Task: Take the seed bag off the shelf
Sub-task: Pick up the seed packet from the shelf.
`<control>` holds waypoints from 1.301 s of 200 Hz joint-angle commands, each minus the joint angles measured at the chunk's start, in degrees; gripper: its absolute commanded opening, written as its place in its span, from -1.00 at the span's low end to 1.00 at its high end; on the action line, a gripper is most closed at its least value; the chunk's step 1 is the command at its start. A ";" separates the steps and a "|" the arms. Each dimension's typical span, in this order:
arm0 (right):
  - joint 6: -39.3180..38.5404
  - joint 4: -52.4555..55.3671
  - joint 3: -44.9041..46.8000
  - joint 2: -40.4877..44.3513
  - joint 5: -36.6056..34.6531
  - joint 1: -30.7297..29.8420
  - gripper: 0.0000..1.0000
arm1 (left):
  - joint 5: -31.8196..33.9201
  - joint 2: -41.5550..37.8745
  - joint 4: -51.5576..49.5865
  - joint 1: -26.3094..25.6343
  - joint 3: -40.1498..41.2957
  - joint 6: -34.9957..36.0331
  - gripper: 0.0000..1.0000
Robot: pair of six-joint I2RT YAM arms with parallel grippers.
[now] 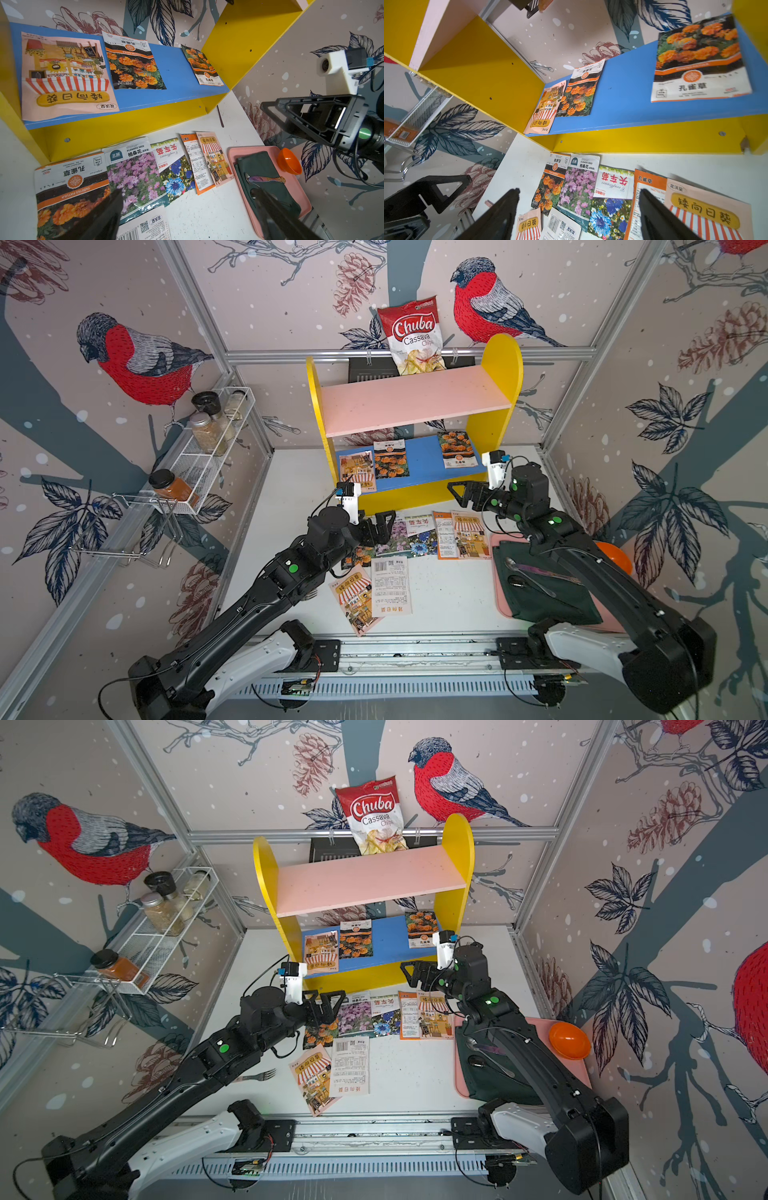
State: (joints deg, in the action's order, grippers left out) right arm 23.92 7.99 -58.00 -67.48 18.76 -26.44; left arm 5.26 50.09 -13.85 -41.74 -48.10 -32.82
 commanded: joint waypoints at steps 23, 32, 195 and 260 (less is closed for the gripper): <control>-5.07 -1.34 -7.93 -9.53 -5.50 -4.06 0.73 | 2.51 -0.42 -0.43 0.16 0.54 -1.61 0.97; -6.66 -0.15 -10.42 -12.19 -8.88 -6.10 0.73 | 3.10 -0.46 -1.04 0.16 0.62 -1.97 0.97; -11.00 -12.43 -30.61 -43.24 -21.46 -13.47 -0.30 | 5.40 -7.39 -5.54 0.16 4.44 -4.67 0.97; -11.23 -7.52 -40.96 -51.52 -22.79 -14.08 -1.00 | 6.27 -9.92 -7.79 0.16 4.59 -4.98 0.97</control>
State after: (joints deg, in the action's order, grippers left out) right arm 13.43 -1.43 -95.85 -117.03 -2.57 -40.21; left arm 10.66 40.69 -20.64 -41.74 -43.64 -37.50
